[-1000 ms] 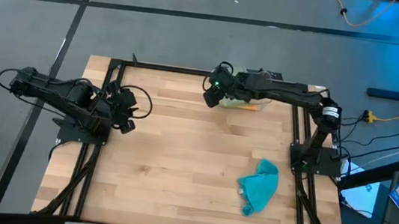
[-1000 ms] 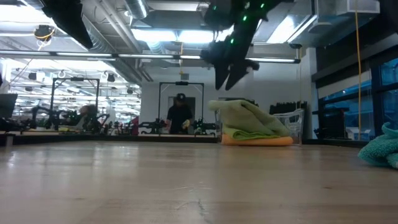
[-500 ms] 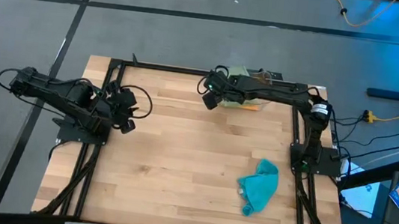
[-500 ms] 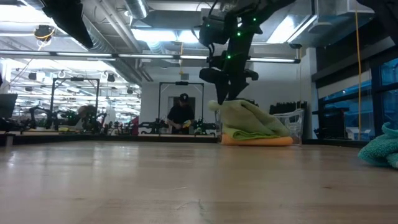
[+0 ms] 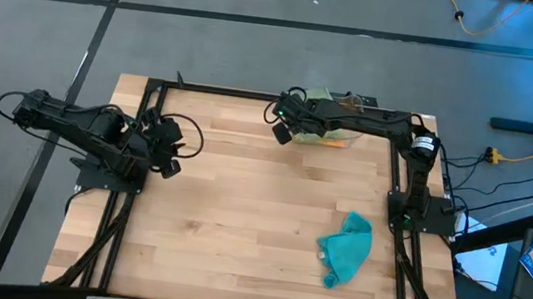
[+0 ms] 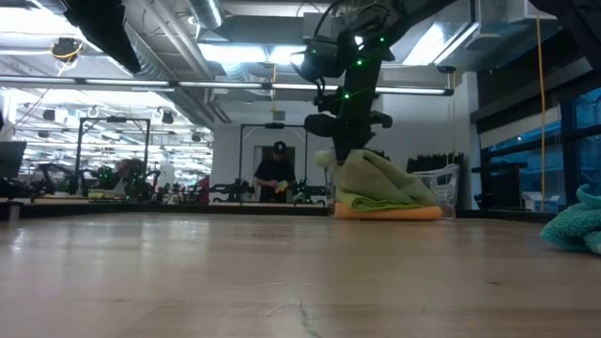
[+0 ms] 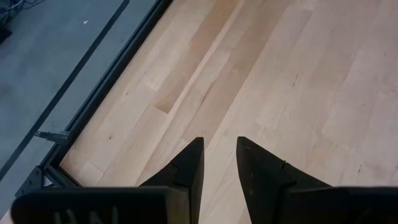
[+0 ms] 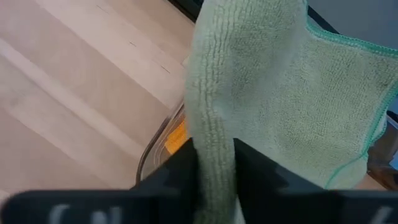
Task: Fold microfiber towels
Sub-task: Stack the green microfiber towel on top of the light green microfiber towel in the transparent bin
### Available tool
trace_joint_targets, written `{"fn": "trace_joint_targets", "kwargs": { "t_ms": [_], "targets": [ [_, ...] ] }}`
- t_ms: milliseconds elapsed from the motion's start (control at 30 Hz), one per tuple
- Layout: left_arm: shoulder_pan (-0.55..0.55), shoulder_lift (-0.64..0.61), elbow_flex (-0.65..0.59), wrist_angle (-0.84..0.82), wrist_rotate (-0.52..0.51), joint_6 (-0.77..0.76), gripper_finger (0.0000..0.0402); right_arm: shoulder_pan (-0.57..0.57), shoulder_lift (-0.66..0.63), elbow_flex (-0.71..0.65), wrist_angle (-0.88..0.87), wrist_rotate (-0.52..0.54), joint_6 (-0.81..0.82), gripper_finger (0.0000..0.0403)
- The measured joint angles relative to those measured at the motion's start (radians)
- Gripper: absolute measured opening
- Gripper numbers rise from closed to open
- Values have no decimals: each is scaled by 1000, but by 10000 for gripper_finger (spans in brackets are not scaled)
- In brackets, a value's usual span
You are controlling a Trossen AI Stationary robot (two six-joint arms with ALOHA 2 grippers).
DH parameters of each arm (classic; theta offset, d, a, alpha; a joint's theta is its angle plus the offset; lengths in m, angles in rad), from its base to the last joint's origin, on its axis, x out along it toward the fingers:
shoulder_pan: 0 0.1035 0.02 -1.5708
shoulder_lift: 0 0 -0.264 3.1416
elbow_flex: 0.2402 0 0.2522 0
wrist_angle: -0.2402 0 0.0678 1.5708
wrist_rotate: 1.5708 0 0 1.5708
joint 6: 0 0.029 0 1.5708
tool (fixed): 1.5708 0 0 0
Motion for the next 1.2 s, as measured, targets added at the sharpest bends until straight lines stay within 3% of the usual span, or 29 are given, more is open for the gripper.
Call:
{"fn": "trace_joint_targets", "kwargs": {
  "t_ms": [200, 533, 1200],
  "targets": [
    [0, 0, 0, 0, 0, 0, 87, -4, 0, 7, -5, -36, -25, 13],
    [0, 0, 0, 0, 0, 0, 87, -55, -3, 86, -116, -96, 0, 8],
    [0, 0, 0, 0, 0, 0, 87, -149, -71, 85, -273, -88, 57, 8]
  ]
}}
